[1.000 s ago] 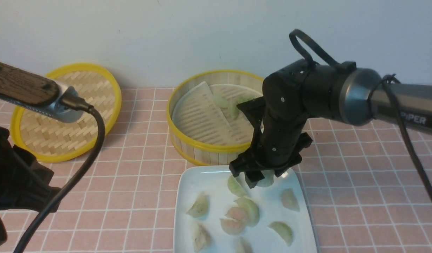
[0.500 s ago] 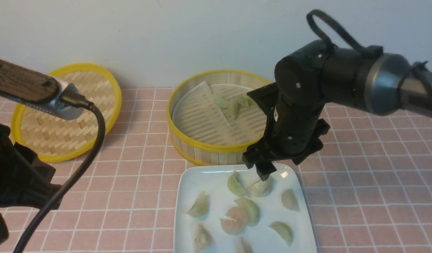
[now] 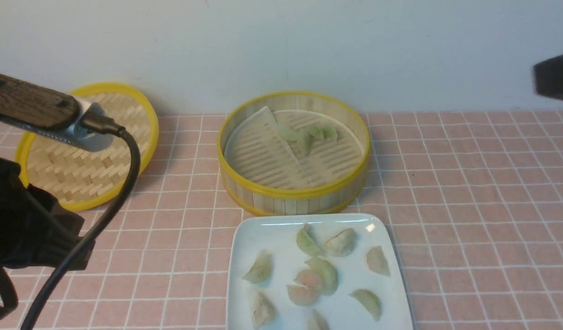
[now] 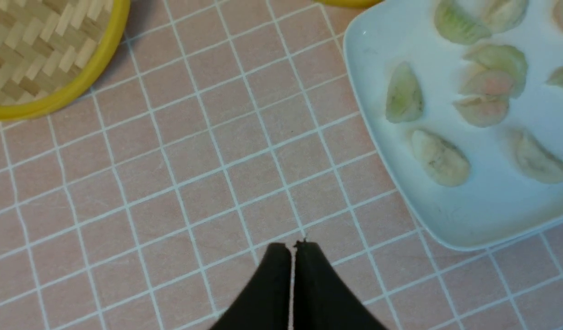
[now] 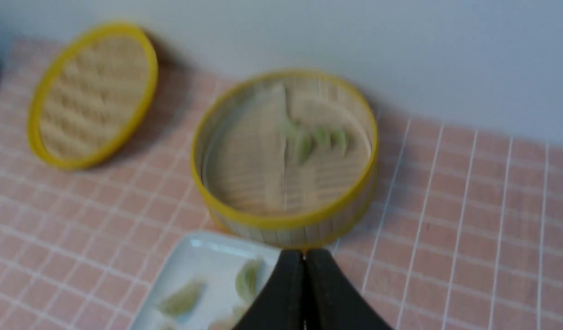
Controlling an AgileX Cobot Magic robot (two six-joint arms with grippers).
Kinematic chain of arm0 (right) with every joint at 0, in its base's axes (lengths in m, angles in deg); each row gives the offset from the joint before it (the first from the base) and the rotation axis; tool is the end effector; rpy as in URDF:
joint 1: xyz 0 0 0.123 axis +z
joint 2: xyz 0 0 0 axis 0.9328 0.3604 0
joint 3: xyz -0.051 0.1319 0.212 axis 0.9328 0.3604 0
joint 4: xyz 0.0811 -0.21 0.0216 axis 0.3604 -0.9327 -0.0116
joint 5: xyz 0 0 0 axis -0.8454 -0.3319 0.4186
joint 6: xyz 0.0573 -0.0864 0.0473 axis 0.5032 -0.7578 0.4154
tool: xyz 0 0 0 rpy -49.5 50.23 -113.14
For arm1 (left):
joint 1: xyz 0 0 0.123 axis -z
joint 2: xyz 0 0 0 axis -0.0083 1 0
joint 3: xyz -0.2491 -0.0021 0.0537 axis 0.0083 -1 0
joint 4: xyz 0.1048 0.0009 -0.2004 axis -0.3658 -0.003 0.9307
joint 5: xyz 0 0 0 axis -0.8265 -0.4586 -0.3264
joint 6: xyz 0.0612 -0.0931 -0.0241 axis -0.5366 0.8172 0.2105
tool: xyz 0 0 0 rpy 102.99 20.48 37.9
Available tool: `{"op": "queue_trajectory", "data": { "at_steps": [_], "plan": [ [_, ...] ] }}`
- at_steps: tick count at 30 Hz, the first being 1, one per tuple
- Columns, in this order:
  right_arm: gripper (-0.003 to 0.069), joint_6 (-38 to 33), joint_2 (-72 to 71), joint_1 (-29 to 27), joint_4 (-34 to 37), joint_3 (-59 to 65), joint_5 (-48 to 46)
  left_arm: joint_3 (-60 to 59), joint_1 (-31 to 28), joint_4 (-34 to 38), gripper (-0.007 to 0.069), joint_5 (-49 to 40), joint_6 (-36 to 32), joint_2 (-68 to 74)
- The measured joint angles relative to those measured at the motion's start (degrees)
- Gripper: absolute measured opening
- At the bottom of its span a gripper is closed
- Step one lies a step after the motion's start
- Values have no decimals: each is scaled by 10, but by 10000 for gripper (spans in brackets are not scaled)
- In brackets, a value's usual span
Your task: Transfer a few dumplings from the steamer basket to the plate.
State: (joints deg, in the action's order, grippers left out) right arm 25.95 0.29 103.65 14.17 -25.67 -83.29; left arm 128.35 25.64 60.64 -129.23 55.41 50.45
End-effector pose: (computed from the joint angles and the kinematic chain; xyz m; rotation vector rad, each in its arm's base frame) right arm 0.1340 0.0720 0.3951 -0.2723 2.0940 0.3650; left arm 0.1553 -0.0681 0.3190 0.4276 2.4623 -0.1703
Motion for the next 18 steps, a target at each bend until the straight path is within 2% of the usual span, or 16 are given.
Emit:
{"op": "queue_trajectory", "data": {
  "at_steps": [4,8,12,16,18],
  "plan": [
    [-15,4,-188,0,-36,157,134,0,0,13,-6,28,0,0],
    [-15,33,-338,0,-84,291,213,0,0,19,-6,49,0,0],
    [-15,127,-461,0,-152,368,231,0,0,21,-6,59,0,0],
    [-15,220,-488,0,-250,402,225,0,0,25,-6,64,0,-1],
    [-15,252,-488,0,-272,406,226,-1,0,25,-6,68,0,-11]
  ]
}}
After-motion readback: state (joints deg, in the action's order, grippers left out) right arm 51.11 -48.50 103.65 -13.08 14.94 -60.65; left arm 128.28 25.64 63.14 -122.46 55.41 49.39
